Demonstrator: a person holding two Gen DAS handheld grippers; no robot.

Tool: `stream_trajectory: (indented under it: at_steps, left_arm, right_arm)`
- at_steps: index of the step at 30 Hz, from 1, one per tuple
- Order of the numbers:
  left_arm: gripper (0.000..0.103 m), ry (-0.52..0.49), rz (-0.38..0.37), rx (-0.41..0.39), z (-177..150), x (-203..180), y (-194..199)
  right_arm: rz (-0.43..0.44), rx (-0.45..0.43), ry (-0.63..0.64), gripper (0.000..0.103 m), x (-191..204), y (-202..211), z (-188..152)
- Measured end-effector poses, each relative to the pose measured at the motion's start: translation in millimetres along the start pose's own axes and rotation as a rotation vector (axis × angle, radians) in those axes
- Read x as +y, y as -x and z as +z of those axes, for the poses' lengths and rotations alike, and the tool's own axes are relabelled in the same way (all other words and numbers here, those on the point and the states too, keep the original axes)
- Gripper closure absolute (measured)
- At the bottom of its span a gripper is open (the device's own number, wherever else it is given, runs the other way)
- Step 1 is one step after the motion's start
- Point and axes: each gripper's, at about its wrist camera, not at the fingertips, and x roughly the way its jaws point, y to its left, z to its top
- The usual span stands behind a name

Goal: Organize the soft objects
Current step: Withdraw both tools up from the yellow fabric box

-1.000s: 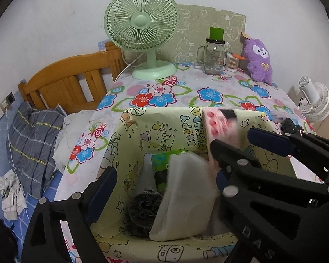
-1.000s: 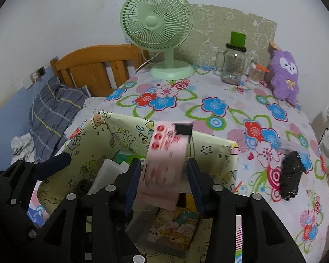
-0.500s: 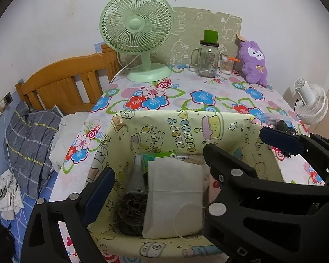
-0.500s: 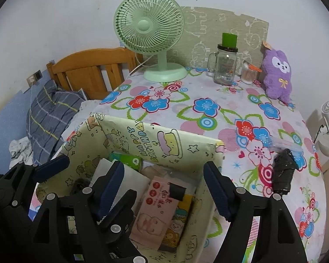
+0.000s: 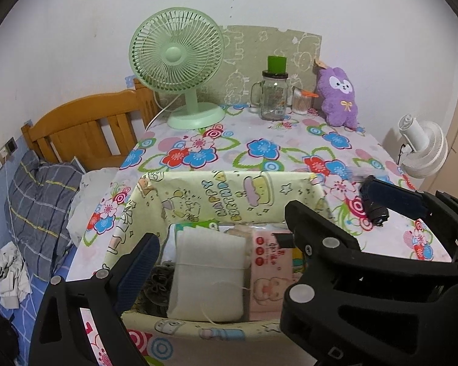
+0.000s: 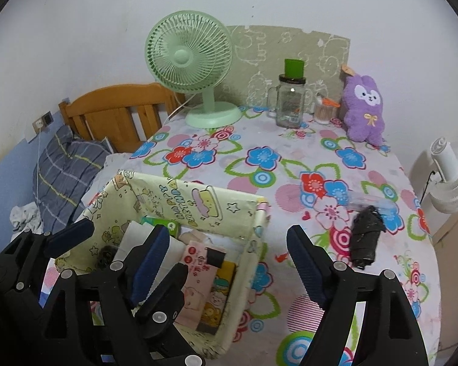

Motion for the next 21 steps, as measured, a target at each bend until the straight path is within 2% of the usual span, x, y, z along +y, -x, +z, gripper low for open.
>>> stream_trajectory:
  at_steps: [21]
  left_arm:
    - [0.006,-0.030,-0.010,-0.082,8,-44,41]
  right_arm:
    - [-0.050,-0.112,-0.032,0.009,-37,56,-2]
